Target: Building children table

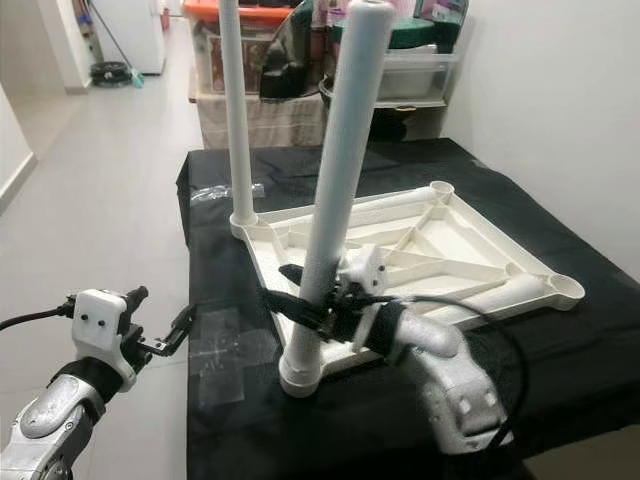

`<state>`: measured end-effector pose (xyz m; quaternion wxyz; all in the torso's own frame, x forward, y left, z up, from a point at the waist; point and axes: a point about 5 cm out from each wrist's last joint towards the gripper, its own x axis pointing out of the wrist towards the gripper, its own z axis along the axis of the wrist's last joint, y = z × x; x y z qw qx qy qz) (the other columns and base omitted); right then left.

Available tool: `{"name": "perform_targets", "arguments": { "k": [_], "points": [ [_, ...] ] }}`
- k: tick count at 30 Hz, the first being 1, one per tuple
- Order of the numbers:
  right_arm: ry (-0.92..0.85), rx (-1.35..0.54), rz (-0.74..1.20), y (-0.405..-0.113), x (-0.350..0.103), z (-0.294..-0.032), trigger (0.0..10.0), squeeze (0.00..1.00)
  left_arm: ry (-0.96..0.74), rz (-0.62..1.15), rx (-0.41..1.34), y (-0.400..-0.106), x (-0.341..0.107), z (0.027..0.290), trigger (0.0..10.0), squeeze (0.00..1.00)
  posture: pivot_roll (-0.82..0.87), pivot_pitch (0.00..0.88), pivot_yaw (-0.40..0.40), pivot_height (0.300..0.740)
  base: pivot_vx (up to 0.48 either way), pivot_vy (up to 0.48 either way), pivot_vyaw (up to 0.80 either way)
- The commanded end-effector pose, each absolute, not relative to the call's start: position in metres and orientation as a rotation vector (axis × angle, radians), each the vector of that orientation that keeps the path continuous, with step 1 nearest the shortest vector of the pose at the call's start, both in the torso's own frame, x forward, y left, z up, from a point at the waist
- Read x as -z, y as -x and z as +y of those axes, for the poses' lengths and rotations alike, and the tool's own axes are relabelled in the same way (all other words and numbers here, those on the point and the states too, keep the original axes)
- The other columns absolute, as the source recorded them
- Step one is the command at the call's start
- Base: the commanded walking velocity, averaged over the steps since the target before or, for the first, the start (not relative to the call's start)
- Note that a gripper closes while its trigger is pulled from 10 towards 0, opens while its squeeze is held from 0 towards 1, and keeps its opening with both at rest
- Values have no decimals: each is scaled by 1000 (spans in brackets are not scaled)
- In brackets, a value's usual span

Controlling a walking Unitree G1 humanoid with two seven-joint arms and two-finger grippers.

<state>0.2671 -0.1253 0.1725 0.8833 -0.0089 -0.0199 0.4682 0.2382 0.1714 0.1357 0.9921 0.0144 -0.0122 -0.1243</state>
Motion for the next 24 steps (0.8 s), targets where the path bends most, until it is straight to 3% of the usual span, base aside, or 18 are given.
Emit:
{"name": "perform_targets", "arguments": {
  "k": [1, 9, 11, 13, 18, 20, 24],
  "points": [
    [54, -902, 163, -265, -132, -127, 10000, 0, -38, -14, 254, -238, -133, 171, 10000, 0, 49, 0, -44, 740, 0, 0, 0],
    [86, -801, 219, -271, -121, -122, 10000, 0, -37, -17, 253, -239, -133, 171, 10000, 0, 51, 0, -50, 740, 0, 0, 0],
    [98, -662, 266, -279, -113, -125, 10000, 0, -35, -14, 250, -238, -132, 171, 10000, 0, 54, 0, -58, 740, 0, 0, 0],
    [98, -662, 266, -279, -113, -125, 10000, 0, -35, -14, 250, -238, -132, 171, 10000, 0, 54, 0, -58, 740, 0, 0, 0],
    [64, -435, 311, -290, -103, -136, 10000, 0, -32, -10, 245, -236, -130, 170, 10000, 0, 56, 0, -61, 740, 0, 0, 0],
    [75, -242, 331, -297, -97, -151, 10000, 0, -31, -6, 241, -236, -130, 170, 10000, 0, 54, 0, -61, 740, 0, 0, 0],
    [49, -160, 332, -300, -96, -156, 10000, 0, -31, -4, 240, -237, -129, 170, 10000, 0, 53, 0, -61, 740, 0, 0, 0]
  ]
}}
